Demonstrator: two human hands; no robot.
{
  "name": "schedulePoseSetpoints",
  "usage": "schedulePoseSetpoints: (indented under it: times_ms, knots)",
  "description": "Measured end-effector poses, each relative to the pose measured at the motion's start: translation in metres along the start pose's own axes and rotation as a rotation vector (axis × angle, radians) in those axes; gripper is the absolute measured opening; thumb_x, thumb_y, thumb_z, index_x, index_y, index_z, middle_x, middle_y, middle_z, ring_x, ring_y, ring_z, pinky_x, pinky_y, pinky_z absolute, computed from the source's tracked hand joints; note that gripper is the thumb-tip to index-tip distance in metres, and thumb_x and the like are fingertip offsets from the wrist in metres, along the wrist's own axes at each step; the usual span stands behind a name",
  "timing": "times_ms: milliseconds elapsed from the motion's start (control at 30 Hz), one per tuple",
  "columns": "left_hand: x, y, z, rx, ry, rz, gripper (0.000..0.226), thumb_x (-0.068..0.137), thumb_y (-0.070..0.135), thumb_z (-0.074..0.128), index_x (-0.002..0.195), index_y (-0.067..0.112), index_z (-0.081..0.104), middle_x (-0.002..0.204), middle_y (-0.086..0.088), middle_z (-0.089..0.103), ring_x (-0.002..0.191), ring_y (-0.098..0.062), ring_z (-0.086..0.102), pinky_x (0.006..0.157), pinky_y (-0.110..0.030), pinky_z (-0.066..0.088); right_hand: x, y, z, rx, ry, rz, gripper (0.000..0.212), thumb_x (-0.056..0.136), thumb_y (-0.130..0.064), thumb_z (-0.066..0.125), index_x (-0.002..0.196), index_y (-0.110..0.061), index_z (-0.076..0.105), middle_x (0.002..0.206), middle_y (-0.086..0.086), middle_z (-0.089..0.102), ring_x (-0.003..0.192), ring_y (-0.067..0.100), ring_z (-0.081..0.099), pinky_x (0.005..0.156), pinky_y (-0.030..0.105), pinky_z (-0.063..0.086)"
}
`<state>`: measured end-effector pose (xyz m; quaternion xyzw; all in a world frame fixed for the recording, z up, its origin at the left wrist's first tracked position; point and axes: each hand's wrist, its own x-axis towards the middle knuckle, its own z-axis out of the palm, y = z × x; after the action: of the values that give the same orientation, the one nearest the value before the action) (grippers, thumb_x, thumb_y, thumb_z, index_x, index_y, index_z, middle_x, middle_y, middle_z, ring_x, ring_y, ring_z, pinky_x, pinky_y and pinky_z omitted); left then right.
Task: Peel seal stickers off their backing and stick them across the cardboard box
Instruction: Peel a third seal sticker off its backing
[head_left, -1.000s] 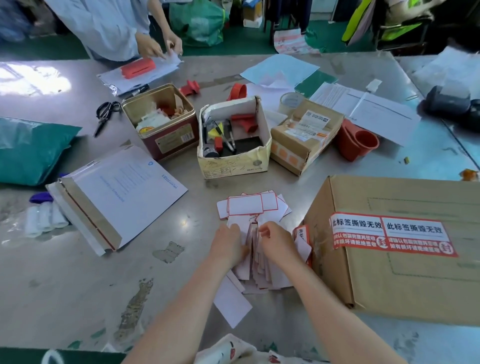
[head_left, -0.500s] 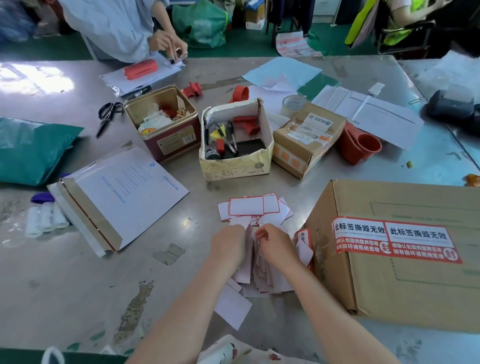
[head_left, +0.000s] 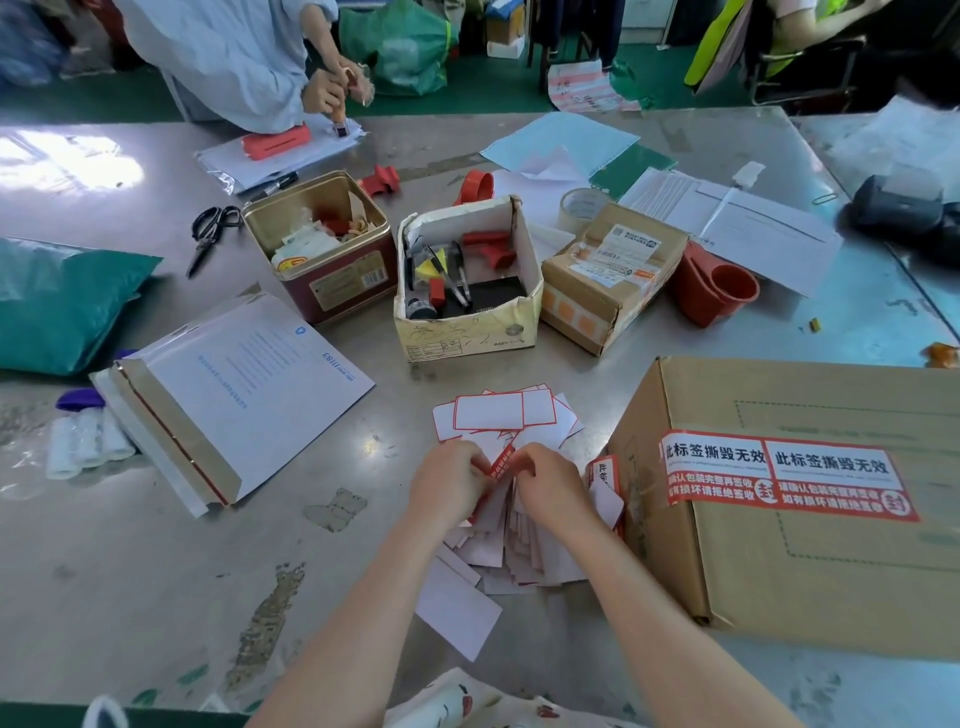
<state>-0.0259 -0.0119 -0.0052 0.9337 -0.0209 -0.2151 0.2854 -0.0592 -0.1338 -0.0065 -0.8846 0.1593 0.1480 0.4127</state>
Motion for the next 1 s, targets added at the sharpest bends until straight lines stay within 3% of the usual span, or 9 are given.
schedulePoseSetpoints:
  times_ms: [300,500,633,833,1000]
  knots:
    - [-0.002,-0.008,-0.01,-0.327,0.019,-0.046,0.008,0.086,0.013,0.063,0.092,0.01,0.067,0.093,-0.009,0.07,0.084,-0.024,0.068,0.076,-0.033,0.055,-0.001,-0.002,-0.003,0.025,-0.01,0.057,0.027,0.095,-0.012,0.041,0.118,-0.011,0.054,0.126,0.006,0.057,0.114,0.019,0.054,0.078,0.02,0.037]
    - [-0.006,-0.007,-0.016,-0.457,0.011,-0.067,0.007,0.088,0.011,0.061,0.094,0.01,0.066,0.094,-0.007,0.068,0.077,-0.017,0.066,0.061,-0.017,0.052,-0.001,-0.002,-0.005,0.152,0.045,0.089,0.026,0.095,-0.02,0.045,0.119,-0.013,0.052,0.127,0.006,0.056,0.115,0.02,0.053,0.084,0.026,0.042]
    - [-0.008,-0.008,-0.019,-0.596,0.002,-0.089,0.008,0.088,0.008,0.06,0.087,0.015,0.064,0.088,-0.003,0.067,0.07,-0.008,0.065,0.053,-0.011,0.051,-0.001,-0.006,-0.007,0.347,0.016,0.19,0.027,0.095,-0.024,0.046,0.121,-0.016,0.048,0.123,0.006,0.059,0.101,0.016,0.057,0.08,0.028,0.046]
    - [-0.009,-0.009,-0.017,-0.709,0.002,-0.132,0.011,0.09,0.011,0.058,0.099,0.011,0.064,0.094,-0.007,0.071,0.079,-0.017,0.071,0.062,-0.023,0.058,-0.003,-0.012,-0.009,0.663,-0.072,0.302,0.042,0.089,-0.01,0.058,0.126,-0.015,0.04,0.116,0.011,0.063,0.097,0.02,0.065,0.074,0.027,0.055]
    - [-0.009,-0.012,-0.023,-0.812,0.012,-0.135,0.013,0.09,0.015,0.06,0.103,0.014,0.06,0.089,-0.009,0.072,0.075,-0.018,0.07,0.065,-0.027,0.058,-0.005,-0.015,-0.013,0.692,-0.113,0.22,0.026,0.091,-0.003,0.051,0.116,-0.011,0.051,0.106,0.013,0.067,0.089,0.019,0.067,0.069,0.025,0.057]
